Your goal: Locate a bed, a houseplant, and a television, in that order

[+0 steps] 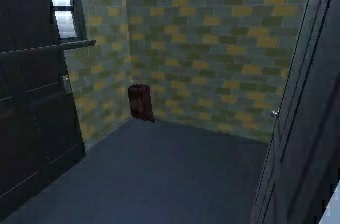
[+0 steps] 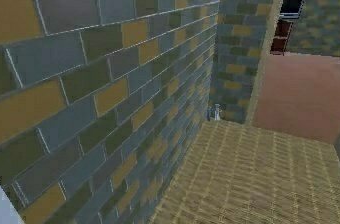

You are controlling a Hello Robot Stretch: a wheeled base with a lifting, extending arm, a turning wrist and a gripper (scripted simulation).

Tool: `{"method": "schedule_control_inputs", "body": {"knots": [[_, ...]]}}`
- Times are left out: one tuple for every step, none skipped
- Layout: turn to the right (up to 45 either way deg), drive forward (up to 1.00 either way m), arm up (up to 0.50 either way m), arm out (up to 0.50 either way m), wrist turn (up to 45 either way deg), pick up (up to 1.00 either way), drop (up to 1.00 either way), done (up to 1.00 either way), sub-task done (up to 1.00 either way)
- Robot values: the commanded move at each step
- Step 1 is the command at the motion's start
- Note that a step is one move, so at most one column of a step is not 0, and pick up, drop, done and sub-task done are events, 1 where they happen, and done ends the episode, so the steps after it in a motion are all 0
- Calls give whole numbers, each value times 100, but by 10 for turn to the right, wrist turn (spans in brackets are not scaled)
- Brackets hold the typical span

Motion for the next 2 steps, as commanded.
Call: {"method": "schedule_control_inputs", "body": {"knots": [[0,100,0,0,0,0,0,0,0],[180,0,0,0,0,0,0,0,0]]}}
